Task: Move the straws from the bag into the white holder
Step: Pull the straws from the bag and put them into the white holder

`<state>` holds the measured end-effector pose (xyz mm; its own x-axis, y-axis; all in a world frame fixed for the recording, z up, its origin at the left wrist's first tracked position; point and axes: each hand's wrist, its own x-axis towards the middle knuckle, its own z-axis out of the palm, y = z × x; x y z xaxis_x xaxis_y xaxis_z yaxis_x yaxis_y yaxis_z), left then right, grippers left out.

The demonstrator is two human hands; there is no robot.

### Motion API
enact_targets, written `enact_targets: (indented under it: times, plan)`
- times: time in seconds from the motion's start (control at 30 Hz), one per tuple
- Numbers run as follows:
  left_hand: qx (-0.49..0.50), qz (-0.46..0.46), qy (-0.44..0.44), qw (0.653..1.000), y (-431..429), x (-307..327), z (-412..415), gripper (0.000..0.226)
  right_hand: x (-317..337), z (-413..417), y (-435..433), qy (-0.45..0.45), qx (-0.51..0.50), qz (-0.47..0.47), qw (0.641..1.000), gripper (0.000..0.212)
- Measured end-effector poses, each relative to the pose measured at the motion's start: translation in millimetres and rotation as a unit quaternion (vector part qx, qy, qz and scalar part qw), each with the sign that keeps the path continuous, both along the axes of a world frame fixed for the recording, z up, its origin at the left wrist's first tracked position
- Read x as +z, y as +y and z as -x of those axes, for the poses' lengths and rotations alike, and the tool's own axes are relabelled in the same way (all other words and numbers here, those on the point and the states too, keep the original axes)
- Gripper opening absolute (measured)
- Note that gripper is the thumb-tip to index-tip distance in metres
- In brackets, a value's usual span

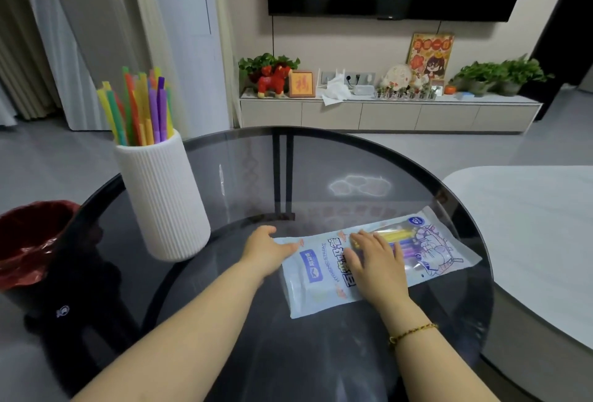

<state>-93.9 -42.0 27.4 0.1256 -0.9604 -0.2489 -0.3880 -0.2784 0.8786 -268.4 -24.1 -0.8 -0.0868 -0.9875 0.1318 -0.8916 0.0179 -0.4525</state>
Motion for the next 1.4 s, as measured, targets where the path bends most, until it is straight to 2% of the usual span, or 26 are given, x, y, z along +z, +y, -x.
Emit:
enact_targets:
  times: [0.1, 0.17, 0.27, 0.4, 0.47, 0.53, 0.57, 0.63, 0.73, 0.83, 0.93, 1.0, 1.07, 1.13, 1.23, 1.4]
  plan:
    - [0.016, 0.000, 0.082, 0.996, 4.5, 2.7, -3.6, 0.031, 1.3, -2.5, 0.9, -0.032, -0.001, 0.030, 0.999, 0.042]
    - [0.022, -0.004, 0.139, 0.990, 7.3, 0.5, -8.6, 0.021, 5.8, -5.9, 3.4, -0.092, -0.020, 0.081, 0.992, 0.039]
    - [0.044, -0.018, 0.219, 0.975, 14.4, -3.0, -16.8, 0.015, 16.3, -10.2, 8.5, -0.216, -0.084, 0.163, 0.959, 0.034]
    - [0.087, -0.018, 0.263, 0.961, 16.5, -7.5, -25.0, 0.018, 23.5, -8.4, 16.2, -0.310, -0.191, 0.195, 0.911, 0.041]
    - [0.099, -0.021, 0.280, 0.955, 16.1, -8.0, -27.6, 0.018, 23.6, -6.8, 20.2, -0.382, -0.249, 0.186, 0.870, 0.048]
    - [0.106, -0.021, 0.295, 0.949, 15.8, -8.2, -30.6, 0.021, 23.1, -8.1, 23.6, -0.503, -0.296, 0.145, 0.799, 0.054]
    - [0.107, -0.019, 0.301, 0.948, 15.7, -8.6, -32.0, 0.024, 22.5, -11.0, 25.4, -0.559, -0.302, 0.118, 0.763, 0.055]
    - [0.104, -0.013, 0.318, 0.942, 15.6, -9.0, -34.4, 0.026, 22.2, -19.5, 29.1, -0.623, -0.287, 0.078, 0.723, 0.051]
    - [0.096, -0.012, 0.351, 0.931, 15.7, -10.1, -36.4, 0.024, 24.4, -29.4, 28.8, -0.724, -0.217, 0.020, 0.655, 0.050]
    - [0.069, -0.026, 0.377, 0.923, 17.7, -11.1, -36.0, 0.017, 29.5, -34.6, 26.0, -0.805, -0.106, -0.040, 0.583, 0.030]
    - [0.031, -0.050, 0.391, 0.918, 21.1, -12.6, -30.7, 0.016, 34.7, -38.8, 24.9, -0.837, -0.005, -0.065, 0.543, 0.045]
    - [0.021, -0.062, 0.405, 0.912, 22.7, -13.9, -26.9, 0.019, 37.7, -39.7, 24.4, -0.848, 0.034, -0.065, 0.526, 0.048]
    - [0.011, -0.080, 0.422, 0.903, 23.9, -14.0, -24.2, 0.022, 40.8, -38.7, 23.8, -0.850, 0.033, -0.059, 0.523, 0.034]
    - [-0.004, -0.105, 0.435, 0.894, 24.9, -12.2, -22.5, 0.027, 39.5, -36.5, 21.1, -0.845, 0.002, -0.044, 0.534, 0.020]
    - [-0.009, -0.126, 0.452, 0.883, 25.9, -10.3, -19.8, 0.030, 35.3, -35.8, 16.6, -0.829, -0.051, -0.010, 0.556, 0.014]
    - [0.004, -0.116, 0.426, 0.897, 28.5, -6.3, -16.5, 0.025, 34.8, -33.8, 15.7, -0.821, -0.144, 0.011, 0.553, 0.012]
